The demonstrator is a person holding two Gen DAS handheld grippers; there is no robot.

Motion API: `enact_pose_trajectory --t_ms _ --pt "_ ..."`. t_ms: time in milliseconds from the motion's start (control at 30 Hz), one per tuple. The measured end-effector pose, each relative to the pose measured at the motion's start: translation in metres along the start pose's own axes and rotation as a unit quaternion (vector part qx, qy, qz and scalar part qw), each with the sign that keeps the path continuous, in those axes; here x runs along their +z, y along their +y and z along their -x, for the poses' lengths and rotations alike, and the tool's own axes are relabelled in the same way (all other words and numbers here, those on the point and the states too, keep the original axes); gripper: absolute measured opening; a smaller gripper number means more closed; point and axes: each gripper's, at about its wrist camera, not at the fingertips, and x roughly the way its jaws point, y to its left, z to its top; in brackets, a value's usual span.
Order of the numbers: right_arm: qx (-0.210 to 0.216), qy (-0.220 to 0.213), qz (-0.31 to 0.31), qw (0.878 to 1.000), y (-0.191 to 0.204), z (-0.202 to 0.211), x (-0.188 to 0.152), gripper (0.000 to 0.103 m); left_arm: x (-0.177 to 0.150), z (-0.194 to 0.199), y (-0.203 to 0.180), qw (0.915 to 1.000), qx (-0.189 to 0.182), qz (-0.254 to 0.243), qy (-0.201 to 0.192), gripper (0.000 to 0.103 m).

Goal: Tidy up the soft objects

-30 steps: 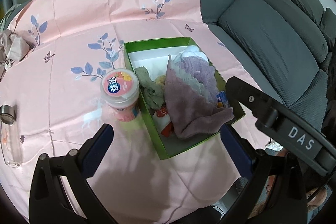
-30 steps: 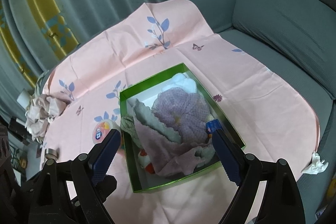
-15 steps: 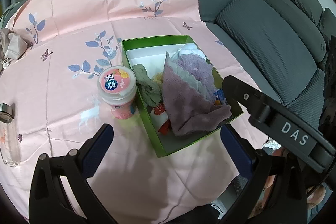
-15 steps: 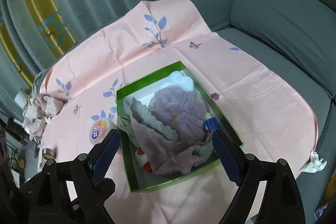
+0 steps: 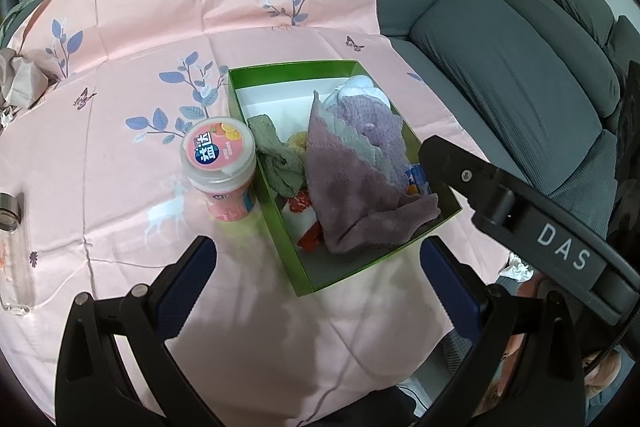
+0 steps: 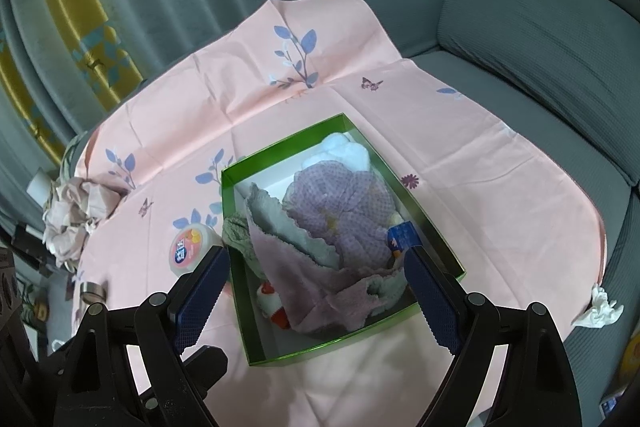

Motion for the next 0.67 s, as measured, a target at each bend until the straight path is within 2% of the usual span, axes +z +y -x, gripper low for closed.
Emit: enact_pose_trajectory --t_ms 667 --pt "-0.008 0.004 0.001 1.000 0.0024 -0.0031 -0.0014 0.089 -0.0004 0.0022 0.0006 1.0000 -0.002 0.002 0.001 0.102"
